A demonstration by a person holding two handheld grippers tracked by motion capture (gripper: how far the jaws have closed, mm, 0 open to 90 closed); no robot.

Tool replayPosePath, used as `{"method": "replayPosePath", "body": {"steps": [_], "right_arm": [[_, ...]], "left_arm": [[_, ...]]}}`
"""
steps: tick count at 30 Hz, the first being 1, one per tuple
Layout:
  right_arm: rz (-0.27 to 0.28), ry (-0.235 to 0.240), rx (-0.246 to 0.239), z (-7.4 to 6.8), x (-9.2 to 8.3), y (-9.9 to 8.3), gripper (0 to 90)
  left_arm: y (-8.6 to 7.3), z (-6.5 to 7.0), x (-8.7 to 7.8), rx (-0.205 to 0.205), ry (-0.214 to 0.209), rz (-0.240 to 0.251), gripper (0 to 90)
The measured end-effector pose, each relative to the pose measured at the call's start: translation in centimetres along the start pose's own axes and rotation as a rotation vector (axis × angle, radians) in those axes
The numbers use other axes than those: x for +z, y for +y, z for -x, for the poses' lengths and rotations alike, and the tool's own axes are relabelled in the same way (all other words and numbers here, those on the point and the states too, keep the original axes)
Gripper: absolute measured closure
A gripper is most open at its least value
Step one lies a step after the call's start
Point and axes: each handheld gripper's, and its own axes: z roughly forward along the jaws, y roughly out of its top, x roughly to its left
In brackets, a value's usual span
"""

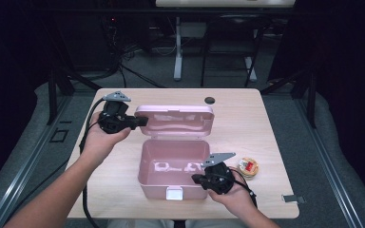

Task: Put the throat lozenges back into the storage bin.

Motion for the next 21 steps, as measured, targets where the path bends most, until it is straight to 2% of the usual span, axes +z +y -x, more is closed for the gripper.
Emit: {"method": "replayPosePath", "body": {"steps": [12, 21], "right_arm": [[0.016, -0.008, -0.006, 0.0, 0.0, -0.1, 88.3], [0.021, -0.012, 0.003, 0.0, 0.0, -0.1, 87.9]], "left_arm": [[0.1, -0.5, 0.6, -0.014, 0.019, 0.000, 90.0], [0.1, -0.7, 1.1, -0.009, 0.028, -0.010, 89.8]]}}
